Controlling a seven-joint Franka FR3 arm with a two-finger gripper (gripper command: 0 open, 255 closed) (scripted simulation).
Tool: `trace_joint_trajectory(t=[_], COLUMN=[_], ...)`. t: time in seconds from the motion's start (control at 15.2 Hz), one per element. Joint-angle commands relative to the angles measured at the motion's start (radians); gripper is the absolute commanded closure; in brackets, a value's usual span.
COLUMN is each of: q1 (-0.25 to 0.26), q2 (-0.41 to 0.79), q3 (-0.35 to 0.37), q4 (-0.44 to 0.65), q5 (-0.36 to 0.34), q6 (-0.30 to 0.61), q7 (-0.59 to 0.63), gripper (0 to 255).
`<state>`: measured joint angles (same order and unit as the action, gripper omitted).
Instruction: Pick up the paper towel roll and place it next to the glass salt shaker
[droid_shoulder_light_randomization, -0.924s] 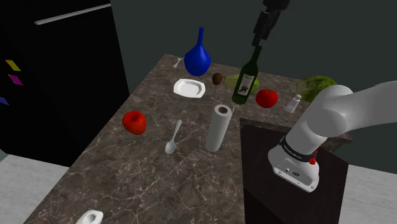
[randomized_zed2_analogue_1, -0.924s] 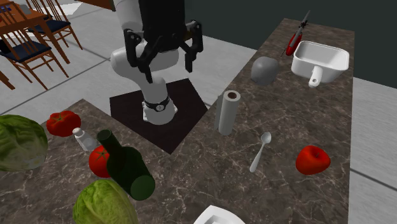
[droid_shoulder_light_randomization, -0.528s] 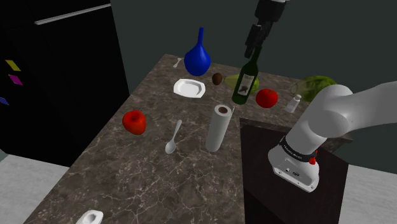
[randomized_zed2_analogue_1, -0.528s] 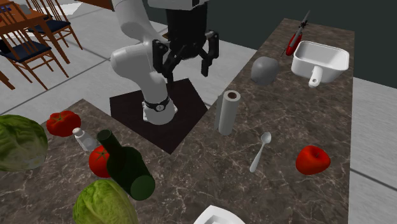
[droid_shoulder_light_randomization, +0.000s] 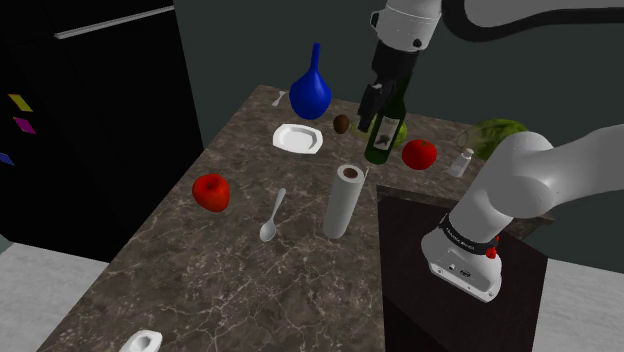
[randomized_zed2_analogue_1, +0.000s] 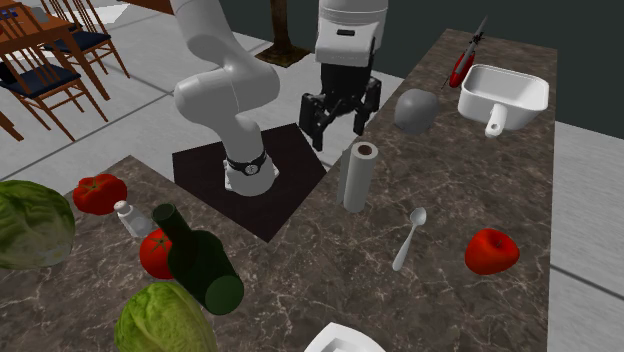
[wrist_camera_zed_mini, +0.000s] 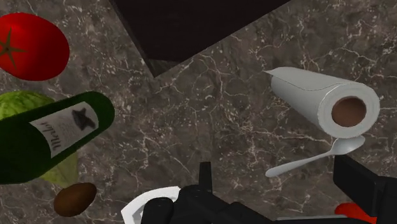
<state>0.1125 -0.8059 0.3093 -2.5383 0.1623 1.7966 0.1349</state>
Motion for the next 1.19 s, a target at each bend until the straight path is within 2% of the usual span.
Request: trace_joint_trajectory(t=[0.0, 0.46, 0.99, 1.12], q1=[0.02, 0.071, 0.067, 0.067], q2=[0.008, 0.122, 0.172, 0.172], q3=[0.042, 0.211, 0.247, 0.247], q4=[-0.027, -0.06, -0.133, -0.133], q5=[0.028, 0.109, 0.124, 0.124], q6=[0.039, 0.203, 0.325, 0.325], q7=[0.034, 0.163, 0.166, 0.166], gripper=[0, 0, 0, 0])
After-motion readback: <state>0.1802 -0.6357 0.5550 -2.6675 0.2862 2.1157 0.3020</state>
